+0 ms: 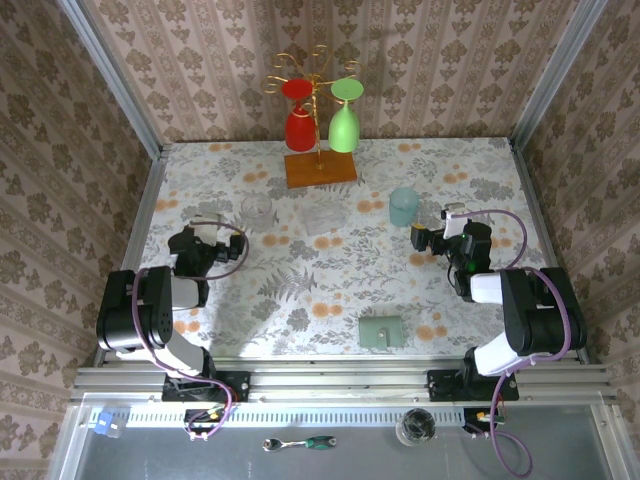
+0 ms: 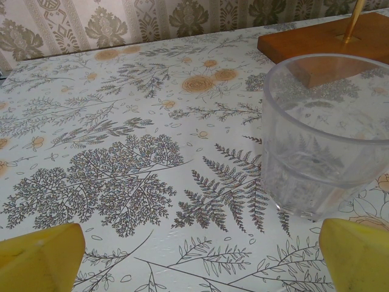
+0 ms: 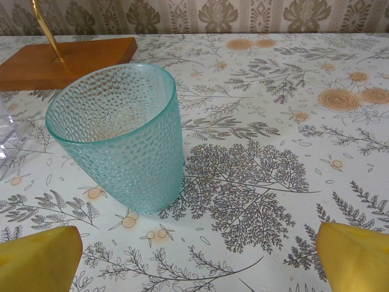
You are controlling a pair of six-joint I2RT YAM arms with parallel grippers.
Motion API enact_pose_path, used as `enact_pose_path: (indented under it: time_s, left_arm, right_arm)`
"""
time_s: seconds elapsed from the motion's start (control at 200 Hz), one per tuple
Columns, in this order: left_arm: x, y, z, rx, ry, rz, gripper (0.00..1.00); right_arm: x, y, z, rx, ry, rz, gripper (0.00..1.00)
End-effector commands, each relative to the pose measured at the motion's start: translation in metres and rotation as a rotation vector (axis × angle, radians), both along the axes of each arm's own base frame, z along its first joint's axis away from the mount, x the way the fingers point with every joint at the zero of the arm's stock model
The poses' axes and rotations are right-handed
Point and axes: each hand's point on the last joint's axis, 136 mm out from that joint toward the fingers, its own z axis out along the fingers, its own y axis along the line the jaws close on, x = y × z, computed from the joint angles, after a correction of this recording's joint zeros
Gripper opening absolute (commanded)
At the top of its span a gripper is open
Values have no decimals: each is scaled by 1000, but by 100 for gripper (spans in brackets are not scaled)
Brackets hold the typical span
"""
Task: Take the credit cards out of the card holder
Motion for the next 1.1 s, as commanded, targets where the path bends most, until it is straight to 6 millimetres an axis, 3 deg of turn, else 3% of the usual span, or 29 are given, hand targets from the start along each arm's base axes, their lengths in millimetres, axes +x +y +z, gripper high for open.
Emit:
enact_pose_path:
  time_s: [0.0,0.21,0.7,0.795,1.095]
  left_arm:
    - [4,-1,7,-14,-17,-7,100]
    - [9,15,6,-25,-1,86,100]
    - [9,18,5,-16,1,115,100]
    - [6,26,9,-21,-20,163,100]
    - [2,20,26,45,-28,185,100]
  right_arm:
    - [0,3,3,-11,-24,23,100]
    - [0,3,3,-10,-23,22,100]
    - [4,-10,2,-12,-9,-64,100]
    - [4,-11,6,-14,-7,-73,100]
    - [3,-11,21,-7,61,-76,100]
